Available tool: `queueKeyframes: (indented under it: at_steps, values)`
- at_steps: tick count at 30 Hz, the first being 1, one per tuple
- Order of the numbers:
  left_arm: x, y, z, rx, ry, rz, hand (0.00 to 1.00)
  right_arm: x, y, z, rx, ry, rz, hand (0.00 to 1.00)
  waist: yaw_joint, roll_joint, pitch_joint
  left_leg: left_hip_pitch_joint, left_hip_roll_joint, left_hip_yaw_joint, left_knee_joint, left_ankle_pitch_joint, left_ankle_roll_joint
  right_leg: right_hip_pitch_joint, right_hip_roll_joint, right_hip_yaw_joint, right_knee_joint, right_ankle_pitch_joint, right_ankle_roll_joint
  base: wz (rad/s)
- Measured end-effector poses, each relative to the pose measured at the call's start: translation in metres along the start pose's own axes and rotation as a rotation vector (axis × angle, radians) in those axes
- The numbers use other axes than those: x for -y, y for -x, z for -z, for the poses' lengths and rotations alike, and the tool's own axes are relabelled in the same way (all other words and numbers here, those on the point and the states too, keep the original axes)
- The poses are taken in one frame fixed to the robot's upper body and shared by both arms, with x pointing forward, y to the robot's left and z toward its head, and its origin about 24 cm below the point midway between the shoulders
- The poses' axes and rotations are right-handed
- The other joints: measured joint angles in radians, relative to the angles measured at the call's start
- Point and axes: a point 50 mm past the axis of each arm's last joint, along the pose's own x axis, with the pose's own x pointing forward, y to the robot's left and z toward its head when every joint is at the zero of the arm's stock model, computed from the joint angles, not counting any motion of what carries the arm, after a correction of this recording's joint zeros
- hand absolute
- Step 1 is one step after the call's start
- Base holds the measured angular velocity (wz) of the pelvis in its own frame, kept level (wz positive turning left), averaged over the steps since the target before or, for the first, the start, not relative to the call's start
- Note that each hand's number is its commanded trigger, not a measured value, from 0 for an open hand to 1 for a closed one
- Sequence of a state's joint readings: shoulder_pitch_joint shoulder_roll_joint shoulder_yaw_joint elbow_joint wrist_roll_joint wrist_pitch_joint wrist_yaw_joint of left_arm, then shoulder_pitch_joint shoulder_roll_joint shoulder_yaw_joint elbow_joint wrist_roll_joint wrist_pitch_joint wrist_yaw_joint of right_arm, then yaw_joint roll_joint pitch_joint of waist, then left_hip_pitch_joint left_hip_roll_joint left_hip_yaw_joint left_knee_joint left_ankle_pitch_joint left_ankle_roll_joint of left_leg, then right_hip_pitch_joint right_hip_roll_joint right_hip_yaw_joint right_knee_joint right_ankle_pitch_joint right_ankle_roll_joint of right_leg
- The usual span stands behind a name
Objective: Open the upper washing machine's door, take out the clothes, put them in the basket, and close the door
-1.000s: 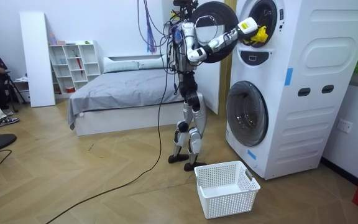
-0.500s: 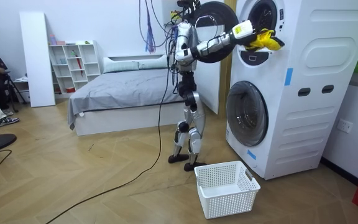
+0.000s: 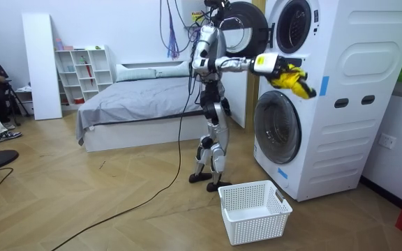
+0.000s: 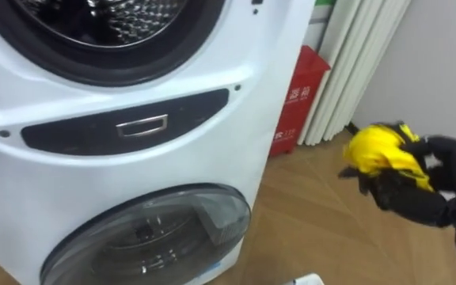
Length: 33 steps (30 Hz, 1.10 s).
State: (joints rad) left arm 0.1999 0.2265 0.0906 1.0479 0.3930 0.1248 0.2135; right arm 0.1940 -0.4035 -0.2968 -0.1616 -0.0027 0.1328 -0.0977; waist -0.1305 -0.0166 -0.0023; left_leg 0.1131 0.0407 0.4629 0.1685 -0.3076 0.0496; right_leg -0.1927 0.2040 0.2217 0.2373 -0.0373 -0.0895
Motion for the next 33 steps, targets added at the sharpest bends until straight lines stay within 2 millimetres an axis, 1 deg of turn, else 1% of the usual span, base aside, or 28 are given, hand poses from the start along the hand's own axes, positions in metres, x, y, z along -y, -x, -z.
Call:
queueKeyframes:
  at_steps: [1, 2, 3, 5, 6, 7, 8, 9, 10, 11, 12, 13, 15, 17, 18, 19, 20, 21, 22, 23, 24, 25, 27, 30, 33]
  values:
    - [0.001, 0.000, -0.001, 0.004, -0.001, 0.003, 0.00, -0.001, -0.001, 0.003, -0.015, -0.007, 0.003, 1.00, 0.000, 0.004, 0.0025, -0.001, 0.000, 0.001, 0.000, 0.000, 0.000, -0.002, 0.000, 0.001, 0.000, 0.000, 0.000, -0.09]
    - [0.003, 0.000, -0.004, 0.010, -0.007, 0.008, 0.00, -0.002, -0.004, 0.010, -0.048, -0.029, 0.011, 1.00, -0.004, 0.012, 0.0044, -0.006, -0.001, 0.003, 0.000, 0.000, 0.000, -0.010, 0.002, 0.005, 0.003, 0.000, 0.000, -0.16]
    - [0.003, 0.001, -0.007, 0.023, -0.014, 0.010, 0.00, -0.003, -0.007, 0.017, -0.080, -0.046, 0.023, 1.00, -0.004, 0.019, 0.0004, -0.018, -0.003, 0.006, 0.000, 0.000, 0.000, -0.029, 0.004, 0.013, 0.006, 0.000, 0.000, -0.18]
    - [0.002, 0.001, -0.012, 0.044, -0.009, 0.006, 0.00, -0.004, -0.009, 0.025, -0.115, -0.060, 0.035, 1.00, -0.007, 0.028, 0.0022, -0.036, -0.004, 0.007, 0.003, 0.000, 0.000, -0.046, 0.005, 0.016, 0.021, 0.001, 0.001, -0.10]
    - [0.003, 0.001, -0.015, 0.057, 0.004, 0.007, 0.00, -0.004, -0.010, 0.029, -0.132, -0.062, 0.038, 1.00, -0.006, 0.038, -0.0002, -0.051, -0.004, 0.006, 0.006, 0.000, 0.000, -0.059, 0.004, 0.016, 0.024, 0.001, 0.000, 0.00]
    - [0.004, 0.001, -0.017, 0.063, 0.017, 0.013, 0.00, -0.005, -0.014, 0.032, -0.148, -0.064, 0.045, 1.00, -0.009, 0.051, 0.0021, -0.065, -0.005, 0.006, 0.014, 0.000, 0.000, -0.071, 0.003, 0.016, 0.028, 0.001, 0.000, 0.00]
    - [0.005, 0.001, -0.018, 0.065, 0.025, 0.018, 0.00, -0.005, -0.016, 0.034, -0.158, -0.066, 0.050, 1.00, -0.013, 0.057, 0.0040, -0.070, -0.005, 0.005, 0.019, 0.000, 0.000, -0.075, 0.002, 0.021, 0.030, 0.001, 0.000, -0.04]
    - [0.007, 0.002, -0.019, 0.067, 0.033, 0.027, 0.00, -0.005, -0.019, 0.039, -0.181, -0.069, 0.068, 1.00, -0.015, 0.071, 0.0012, -0.085, -0.007, 0.004, 0.023, 0.000, 0.000, -0.091, 0.002, 0.024, 0.036, 0.001, 0.000, -0.06]
    - [0.008, 0.002, -0.020, 0.070, 0.038, 0.034, 0.00, -0.006, -0.020, 0.044, -0.206, -0.071, 0.081, 1.00, -0.015, 0.086, 0.0008, -0.099, -0.010, 0.003, 0.024, 0.000, 0.000, -0.106, 0.003, 0.027, 0.042, 0.001, 0.000, -0.08]
    - [0.009, 0.002, -0.020, 0.070, 0.041, 0.037, 0.00, -0.006, -0.021, 0.046, -0.217, -0.072, 0.086, 1.00, -0.014, 0.092, 0.0010, -0.107, -0.016, 0.003, 0.027, 0.000, 0.000, -0.115, 0.003, 0.029, 0.047, 0.001, 0.000, -0.07]
    - [0.010, 0.003, -0.020, 0.068, 0.047, 0.042, 0.00, -0.008, -0.021, 0.049, -0.231, -0.073, 0.088, 1.00, -0.014, 0.106, 0.0014, -0.123, -0.017, 0.003, 0.033, 0.001, -0.001, -0.135, 0.002, 0.031, 0.059, -0.001, -0.001, -0.07]
    - [0.011, 0.003, -0.020, 0.070, 0.040, 0.044, 0.00, -0.009, -0.021, 0.050, -0.237, -0.073, 0.088, 1.00, -0.014, 0.112, 0.0027, -0.127, -0.017, 0.003, 0.034, 0.001, -0.001, -0.141, 0.003, 0.033, 0.062, -0.001, -0.001, -0.10]
    - [0.012, 0.003, -0.023, 0.088, 0.021, 0.050, 0.00, -0.017, -0.026, 0.058, -0.279, -0.105, 0.093, 1.00, -0.023, 0.128, 0.0058, -0.148, -0.020, -0.001, 0.038, 0.002, -0.003, -0.164, 0.003, 0.038, 0.074, -0.002, -0.003, -0.05]
    - [0.014, 0.004, -0.026, 0.107, 0.025, 0.058, 0.00, -0.024, -0.029, 0.063, -0.311, -0.108, 0.095, 1.00, -0.027, 0.137, 0.0072, -0.165, -0.022, -0.008, 0.039, 0.006, -0.005, -0.181, 0.005, 0.049, 0.078, -0.001, -0.003, -0.02]
    - [0.016, 0.005, -0.028, 0.115, 0.036, 0.069, 0.00, -0.027, -0.030, 0.068, -0.335, -0.109, 0.097, 1.00, -0.029, 0.143, 0.0049, -0.175, -0.022, -0.013, 0.038, 0.011, -0.005, -0.193, 0.006, 0.058, 0.077, 0.000, -0.003, -0.07]
    - [0.018, 0.005, -0.029, 0.118, 0.042, 0.075, 0.00, -0.029, -0.032, 0.071, -0.355, -0.108, 0.104, 1.00, -0.029, 0.150, 0.0056, -0.183, -0.024, -0.017, 0.038, 0.015, -0.005, -0.201, 0.007, 0.066, 0.079, 0.000, -0.001, -0.07]
    - [0.018, 0.005, -0.029, 0.119, 0.043, 0.076, 0.00, -0.029, -0.032, 0.073, -0.364, -0.108, 0.106, 1.00, -0.029, 0.153, 0.0045, -0.190, -0.025, -0.021, 0.039, 0.016, -0.005, -0.207, 0.007, 0.067, 0.081, 0.001, -0.001, -0.06]
    - [0.018, 0.005, -0.029, 0.121, 0.044, 0.075, 0.00, -0.030, -0.033, 0.077, -0.385, -0.106, 0.118, 1.00, -0.029, 0.158, 0.0056, -0.195, -0.033, -0.033, 0.039, 0.017, -0.005, -0.215, 0.007, 0.068, 0.089, 0.000, -0.001, 0.00]
    - [0.018, 0.005, -0.030, 0.123, 0.044, 0.077, 0.00, -0.030, -0.034, 0.081, -0.405, -0.102, 0.133, 1.00, -0.030, 0.166, 0.0037, -0.203, -0.035, -0.039, 0.040, 0.019, -0.005, -0.222, 0.006, 0.068, 0.090, 0.000, -0.002, 0.00]
    - [0.018, 0.005, -0.031, 0.126, 0.044, 0.080, 0.00, -0.030, -0.034, 0.083, -0.411, -0.101, 0.144, 1.00, -0.030, 0.170, 0.0041, -0.208, -0.035, -0.041, 0.040, 0.019, -0.004, -0.226, 0.006, 0.068, 0.090, 0.001, -0.001, 0.00]
    - [0.020, 0.005, -0.036, 0.135, 0.045, 0.088, 0.00, -0.030, -0.034, 0.085, -0.420, -0.096, 0.163, 1.00, -0.029, 0.178, 0.0076, -0.217, -0.036, -0.044, 0.044, 0.020, -0.004, -0.233, 0.004, 0.067, 0.091, 0.003, -0.001, 0.00]
    - [0.021, 0.005, -0.040, 0.146, 0.047, 0.095, 0.00, -0.031, -0.035, 0.086, -0.423, -0.090, 0.174, 1.00, -0.029, 0.186, 0.0093, -0.232, -0.036, -0.044, 0.051, 0.020, -0.004, -0.246, 0.002, 0.067, 0.093, 0.005, 0.001, 0.00]
    - [0.020, 0.005, -0.051, 0.174, 0.042, 0.100, 0.00, -0.037, -0.038, 0.087, -0.433, -0.081, 0.169, 1.00, -0.028, 0.194, 0.0093, -0.254, -0.035, -0.043, 0.061, 0.022, 0.000, -0.269, -0.002, 0.068, 0.094, 0.011, 0.002, 0.00]
    - [0.018, 0.005, -0.063, 0.216, 0.045, 0.099, 0.00, -0.045, -0.038, 0.091, -0.456, -0.083, 0.142, 1.00, -0.026, 0.199, 0.0085, -0.282, -0.037, -0.040, 0.067, 0.024, 0.000, -0.296, -0.003, 0.068, 0.102, 0.017, 0.001, -0.01]
    - [0.018, 0.005, -0.065, 0.222, 0.046, 0.100, 0.00, -0.048, -0.037, 0.094, -0.473, -0.084, 0.135, 1.00, -0.026, 0.199, 0.0083, -0.295, -0.039, -0.042, 0.068, 0.033, -0.003, -0.313, -0.011, 0.057, 0.116, 0.014, -0.004, 0.01]
